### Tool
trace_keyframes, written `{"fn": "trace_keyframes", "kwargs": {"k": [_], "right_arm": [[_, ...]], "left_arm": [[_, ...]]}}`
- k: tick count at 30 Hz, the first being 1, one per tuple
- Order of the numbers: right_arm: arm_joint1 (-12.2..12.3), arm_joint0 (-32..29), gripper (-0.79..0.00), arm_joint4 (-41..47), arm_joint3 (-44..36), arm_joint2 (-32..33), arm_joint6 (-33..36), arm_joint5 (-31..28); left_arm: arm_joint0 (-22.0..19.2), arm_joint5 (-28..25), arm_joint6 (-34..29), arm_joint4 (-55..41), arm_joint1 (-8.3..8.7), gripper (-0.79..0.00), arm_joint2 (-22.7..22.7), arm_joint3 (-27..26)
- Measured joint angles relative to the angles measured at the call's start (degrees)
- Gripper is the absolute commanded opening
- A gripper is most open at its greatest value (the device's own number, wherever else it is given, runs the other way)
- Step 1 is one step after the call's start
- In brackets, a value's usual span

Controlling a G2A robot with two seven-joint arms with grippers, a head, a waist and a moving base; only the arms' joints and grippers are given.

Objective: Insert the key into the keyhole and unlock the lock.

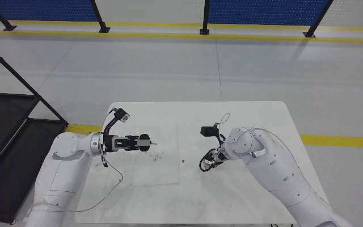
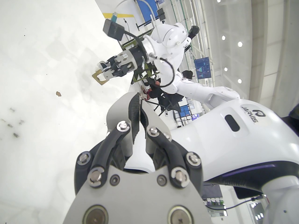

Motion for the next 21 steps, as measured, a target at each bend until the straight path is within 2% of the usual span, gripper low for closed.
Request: {"fn": "trace_keyframes", "kwargs": {"k": [5,9,17,21], "right_arm": [[1.01,-5.01,-0.785,19.26,3.13,10.25,-2.97,-11.57],[0.94,-6.76,-0.785,32.03,6.74,12.82,-2.43,-18.79],[-0.03,-5.22,-0.785,49.06,14.56,11.53,1.04,-25.46],[-0.13,-4.96,-0.785,50.22,15.32,11.3,1.19,-25.86]], "left_arm": [[0.0,0.0,0.0,0.0,0.0,-0.785,0.0,0.0],[0.0,0.0,0.0,0.0,0.0,-0.785,0.0,0.0],[0.0,0.0,0.0,0.0,0.0,-0.785,0.0,0.0],[0.0,0.0,0.0,0.0,0.0,-0.785,0.0,0.0]]}}
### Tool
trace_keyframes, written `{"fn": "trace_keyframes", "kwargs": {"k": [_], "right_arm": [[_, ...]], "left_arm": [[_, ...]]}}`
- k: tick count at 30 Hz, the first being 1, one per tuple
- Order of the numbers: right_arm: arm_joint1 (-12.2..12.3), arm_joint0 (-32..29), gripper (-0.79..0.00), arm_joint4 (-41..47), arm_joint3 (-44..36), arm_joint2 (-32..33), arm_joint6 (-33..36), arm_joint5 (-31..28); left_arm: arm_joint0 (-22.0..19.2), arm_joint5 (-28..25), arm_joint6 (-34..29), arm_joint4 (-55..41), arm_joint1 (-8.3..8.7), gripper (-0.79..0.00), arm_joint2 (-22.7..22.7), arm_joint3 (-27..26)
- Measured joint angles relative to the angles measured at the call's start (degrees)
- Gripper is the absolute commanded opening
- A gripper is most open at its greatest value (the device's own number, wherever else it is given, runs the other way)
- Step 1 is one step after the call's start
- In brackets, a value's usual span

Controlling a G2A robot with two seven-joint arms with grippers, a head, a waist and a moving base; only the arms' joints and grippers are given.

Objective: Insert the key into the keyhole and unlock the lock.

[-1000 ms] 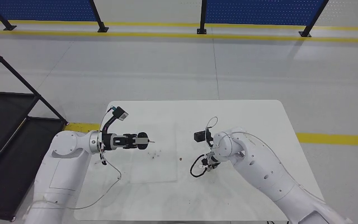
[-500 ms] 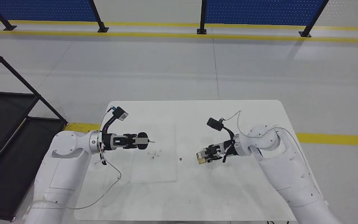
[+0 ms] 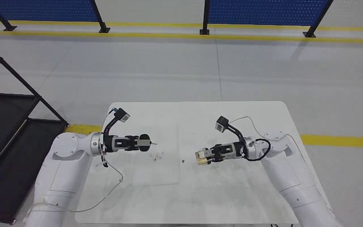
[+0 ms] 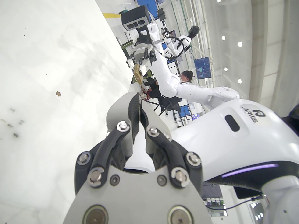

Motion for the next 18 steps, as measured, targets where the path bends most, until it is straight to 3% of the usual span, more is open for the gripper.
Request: {"fn": "trace_keyframes", "kwargs": {"k": [14,18], "right_arm": [[0.0,-0.07,-0.785,-0.04,-0.08,0.03,-0.07,0.01],[-0.28,-2.25,-0.785,3.76,-0.49,0.84,-6.02,-3.86]], "left_arm": [[0.0,0.0,0.0,0.0,0.0,-0.785,0.0,0.0],[0.0,0.0,0.0,0.0,0.0,-0.785,0.0,0.0]]}}
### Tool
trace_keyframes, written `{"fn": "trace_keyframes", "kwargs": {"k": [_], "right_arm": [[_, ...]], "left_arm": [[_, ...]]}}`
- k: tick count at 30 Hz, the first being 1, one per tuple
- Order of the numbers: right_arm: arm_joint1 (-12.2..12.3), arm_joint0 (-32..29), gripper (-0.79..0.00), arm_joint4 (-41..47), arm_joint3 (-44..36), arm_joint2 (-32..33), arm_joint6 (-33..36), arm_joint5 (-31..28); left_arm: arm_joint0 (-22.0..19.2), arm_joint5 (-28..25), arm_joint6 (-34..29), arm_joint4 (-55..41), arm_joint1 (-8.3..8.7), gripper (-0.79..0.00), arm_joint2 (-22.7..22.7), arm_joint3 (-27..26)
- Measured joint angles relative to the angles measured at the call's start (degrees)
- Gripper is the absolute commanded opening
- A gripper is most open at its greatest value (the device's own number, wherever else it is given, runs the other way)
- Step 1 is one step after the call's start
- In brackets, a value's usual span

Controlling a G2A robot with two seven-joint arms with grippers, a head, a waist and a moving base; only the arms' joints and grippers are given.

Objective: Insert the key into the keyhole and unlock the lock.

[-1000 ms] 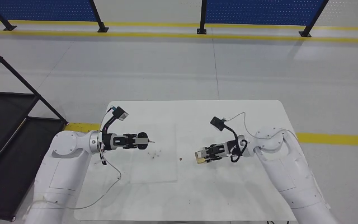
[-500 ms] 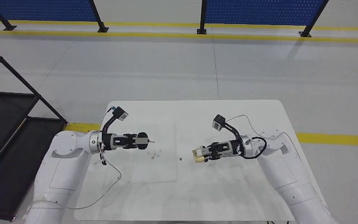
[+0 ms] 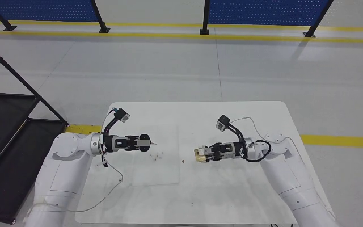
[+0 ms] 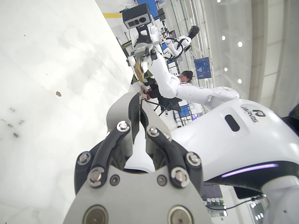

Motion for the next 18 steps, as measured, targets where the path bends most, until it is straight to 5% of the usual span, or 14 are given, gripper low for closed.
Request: {"fn": "trace_keyframes", "kwargs": {"k": [9,18], "right_arm": [[-1.19,-1.94,-0.785,4.5,1.73,-1.94,-9.63,-9.93],[-1.34,-2.36,-0.785,4.07,1.94,-2.9,-11.2,-11.27]], "left_arm": [[0.0,0.0,0.0,0.0,0.0,-0.785,0.0,0.0],[0.0,0.0,0.0,0.0,0.0,-0.785,0.0,0.0]]}}
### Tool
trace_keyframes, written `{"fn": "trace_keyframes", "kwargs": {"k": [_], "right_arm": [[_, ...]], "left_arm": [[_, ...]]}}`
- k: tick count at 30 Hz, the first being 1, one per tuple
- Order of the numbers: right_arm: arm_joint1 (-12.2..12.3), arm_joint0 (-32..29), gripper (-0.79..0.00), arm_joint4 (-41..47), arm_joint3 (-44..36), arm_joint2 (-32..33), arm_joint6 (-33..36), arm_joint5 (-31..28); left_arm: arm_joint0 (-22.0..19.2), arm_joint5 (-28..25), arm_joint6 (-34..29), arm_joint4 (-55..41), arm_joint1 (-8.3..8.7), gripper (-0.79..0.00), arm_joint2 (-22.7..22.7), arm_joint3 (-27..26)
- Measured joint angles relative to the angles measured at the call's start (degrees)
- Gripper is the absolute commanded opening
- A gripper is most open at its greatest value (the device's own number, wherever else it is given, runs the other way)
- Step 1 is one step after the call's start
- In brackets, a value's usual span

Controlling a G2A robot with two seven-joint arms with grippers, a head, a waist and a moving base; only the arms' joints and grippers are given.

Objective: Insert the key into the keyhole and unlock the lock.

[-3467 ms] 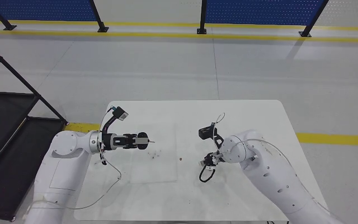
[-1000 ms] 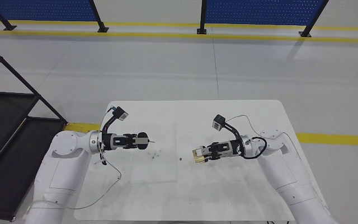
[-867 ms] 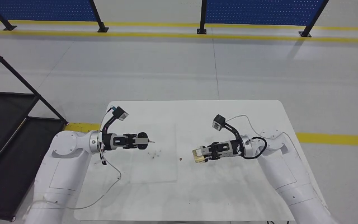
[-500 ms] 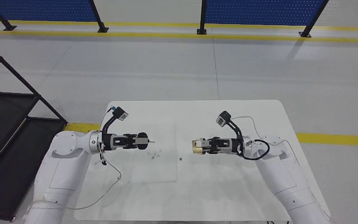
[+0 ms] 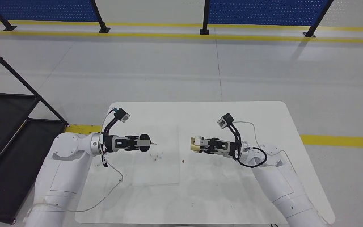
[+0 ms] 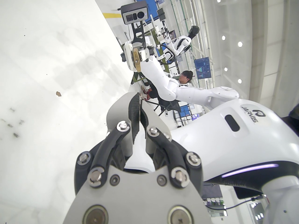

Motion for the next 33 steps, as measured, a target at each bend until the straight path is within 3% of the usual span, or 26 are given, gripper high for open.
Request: {"fn": "trace_keyframes", "kwargs": {"k": [11,18,26,33], "right_arm": [[0.02,-0.01,-0.785,0.01,-0.05,0.06,0.07,-0.13],[0.02,-0.01,-0.785,0.01,-0.05,0.06,0.07,-0.13],[0.02,-0.01,-0.785,0.01,-0.05,0.06,0.07,-0.13],[0.02,-0.01,-0.785,0.01,-0.05,0.06,0.07,-0.13]], "left_arm": [[0.29,0.48,0.59,0.07,-0.07,-0.785,0.64,-0.32],[-1.64,1.43,4.69,-0.31,-1.06,-0.785,8.87,-1.22],[-7.61,-0.69,9.03,0.4,-2.57,-0.785,18.13,3.27],[-9.96,-1.64,10.22,-0.1,-2.97,-0.785,20.58,5.89]]}}
